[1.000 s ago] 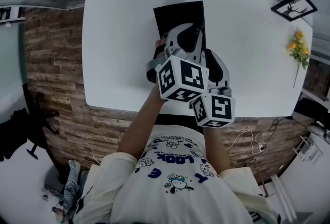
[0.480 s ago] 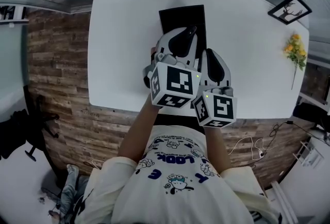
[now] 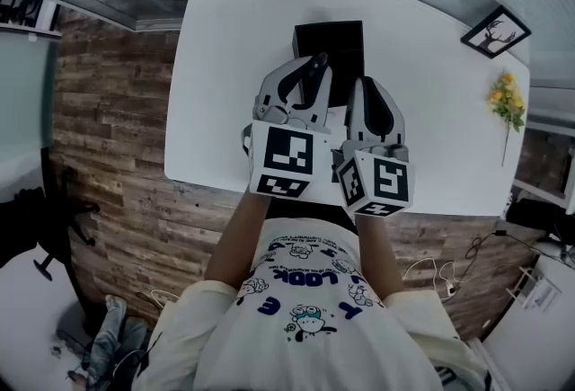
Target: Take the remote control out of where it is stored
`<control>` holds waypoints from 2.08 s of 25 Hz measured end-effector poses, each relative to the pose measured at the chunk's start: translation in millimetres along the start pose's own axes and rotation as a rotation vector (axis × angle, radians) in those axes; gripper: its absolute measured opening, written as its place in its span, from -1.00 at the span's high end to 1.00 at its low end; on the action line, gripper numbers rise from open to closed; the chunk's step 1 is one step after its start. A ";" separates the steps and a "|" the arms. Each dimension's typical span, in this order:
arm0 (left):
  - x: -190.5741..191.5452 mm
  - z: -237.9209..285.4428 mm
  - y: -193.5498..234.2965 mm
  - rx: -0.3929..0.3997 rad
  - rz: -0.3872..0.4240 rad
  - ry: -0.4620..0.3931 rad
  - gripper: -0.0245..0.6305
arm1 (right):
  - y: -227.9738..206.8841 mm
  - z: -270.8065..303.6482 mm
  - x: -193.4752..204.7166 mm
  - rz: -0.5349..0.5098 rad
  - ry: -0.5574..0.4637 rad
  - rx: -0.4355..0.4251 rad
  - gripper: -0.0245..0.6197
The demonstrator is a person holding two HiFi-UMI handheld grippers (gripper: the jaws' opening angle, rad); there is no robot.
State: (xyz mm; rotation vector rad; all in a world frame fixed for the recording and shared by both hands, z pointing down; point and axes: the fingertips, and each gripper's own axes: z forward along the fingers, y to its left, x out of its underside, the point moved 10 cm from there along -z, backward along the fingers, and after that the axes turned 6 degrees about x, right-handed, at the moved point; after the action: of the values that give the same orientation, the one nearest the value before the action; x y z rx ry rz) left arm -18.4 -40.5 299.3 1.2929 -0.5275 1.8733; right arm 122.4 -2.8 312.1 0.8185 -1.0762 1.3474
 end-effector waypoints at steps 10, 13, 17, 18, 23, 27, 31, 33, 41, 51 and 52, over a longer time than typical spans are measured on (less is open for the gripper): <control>-12.3 -54.3 8.4 -0.091 -0.017 -0.064 0.72 | 23.7 -10.6 -27.3 -0.029 -0.082 -0.020 0.77; -13.3 -65.1 10.6 -0.116 -0.015 -0.074 0.71 | 32.7 -12.9 -28.7 -0.036 -0.088 -0.038 0.77; -11.9 -78.2 15.3 -0.147 -0.022 -0.082 0.71 | 43.6 -14.3 -31.2 -0.045 -0.097 -0.063 0.77; -11.0 -81.7 17.3 -0.155 -0.025 -0.083 0.71 | 46.4 -14.8 -31.8 -0.048 -0.099 -0.068 0.77; -8.1 -93.8 27.3 -0.193 -0.040 -0.089 0.71 | 54.2 -15.5 -35.0 -0.063 -0.108 -0.078 0.77; -6.8 -96.6 31.4 -0.208 -0.045 -0.091 0.71 | 56.4 -15.5 -37.5 -0.074 -0.115 -0.082 0.78; -8.2 -96.7 34.0 -0.210 -0.048 -0.092 0.71 | 58.4 -14.7 -39.9 -0.081 -0.116 -0.083 0.78; -9.4 -96.2 34.0 -0.210 -0.045 -0.091 0.71 | 58.3 -14.5 -40.4 -0.079 -0.115 -0.081 0.78; -9.9 -91.5 31.6 -0.203 -0.042 -0.086 0.71 | 56.5 -13.2 -39.9 -0.072 -0.113 -0.077 0.78; -13.1 -90.3 28.5 -0.198 -0.031 -0.090 0.71 | 55.0 -14.9 -40.9 -0.076 -0.112 -0.070 0.78; -13.2 -90.3 27.7 -0.197 -0.031 -0.091 0.71 | 54.6 -15.5 -40.6 -0.077 -0.112 -0.070 0.78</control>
State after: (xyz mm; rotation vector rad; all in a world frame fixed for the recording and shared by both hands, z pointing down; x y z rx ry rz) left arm -91.0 1.6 254.1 1.2515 -0.7178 1.6970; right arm 74.0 2.7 262.1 0.8832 -1.1604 1.2046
